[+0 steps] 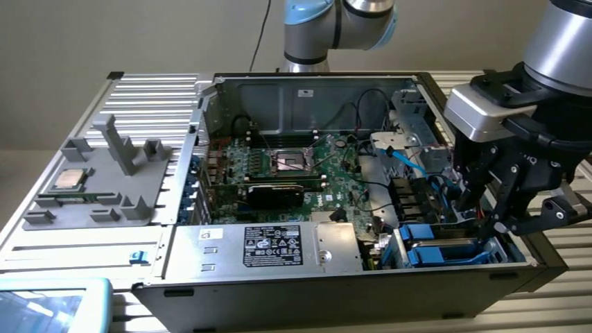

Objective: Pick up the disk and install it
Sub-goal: 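Insert the first disk wire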

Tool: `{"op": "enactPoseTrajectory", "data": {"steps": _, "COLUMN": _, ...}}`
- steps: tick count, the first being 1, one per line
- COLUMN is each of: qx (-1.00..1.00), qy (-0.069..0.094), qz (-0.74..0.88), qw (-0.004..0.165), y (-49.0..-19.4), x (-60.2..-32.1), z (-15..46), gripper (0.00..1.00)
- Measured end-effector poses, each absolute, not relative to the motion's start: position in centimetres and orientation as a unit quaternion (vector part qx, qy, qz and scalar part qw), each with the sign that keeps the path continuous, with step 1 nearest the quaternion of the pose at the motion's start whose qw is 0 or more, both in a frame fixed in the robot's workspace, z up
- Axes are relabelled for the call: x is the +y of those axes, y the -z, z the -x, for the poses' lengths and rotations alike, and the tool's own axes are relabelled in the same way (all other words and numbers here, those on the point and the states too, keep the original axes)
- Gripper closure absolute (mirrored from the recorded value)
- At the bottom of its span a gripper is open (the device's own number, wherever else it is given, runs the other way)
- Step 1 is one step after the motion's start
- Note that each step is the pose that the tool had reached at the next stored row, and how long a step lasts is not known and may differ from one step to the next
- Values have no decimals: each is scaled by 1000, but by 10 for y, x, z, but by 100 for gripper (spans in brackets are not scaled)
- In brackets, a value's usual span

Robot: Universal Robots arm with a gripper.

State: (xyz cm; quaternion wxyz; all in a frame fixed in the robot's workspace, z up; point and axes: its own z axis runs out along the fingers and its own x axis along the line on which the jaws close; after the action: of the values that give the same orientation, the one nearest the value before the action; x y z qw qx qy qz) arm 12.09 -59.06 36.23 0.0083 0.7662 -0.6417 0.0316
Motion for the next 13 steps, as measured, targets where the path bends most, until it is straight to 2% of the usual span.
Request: {"op": "enactPoseTrajectory", "data": {"steps": 13, "qx": -642, "qy": -4, "qz": -766, "qw": -20, "y": -350, "x": -595, "z": -123, "gripper": 56}}
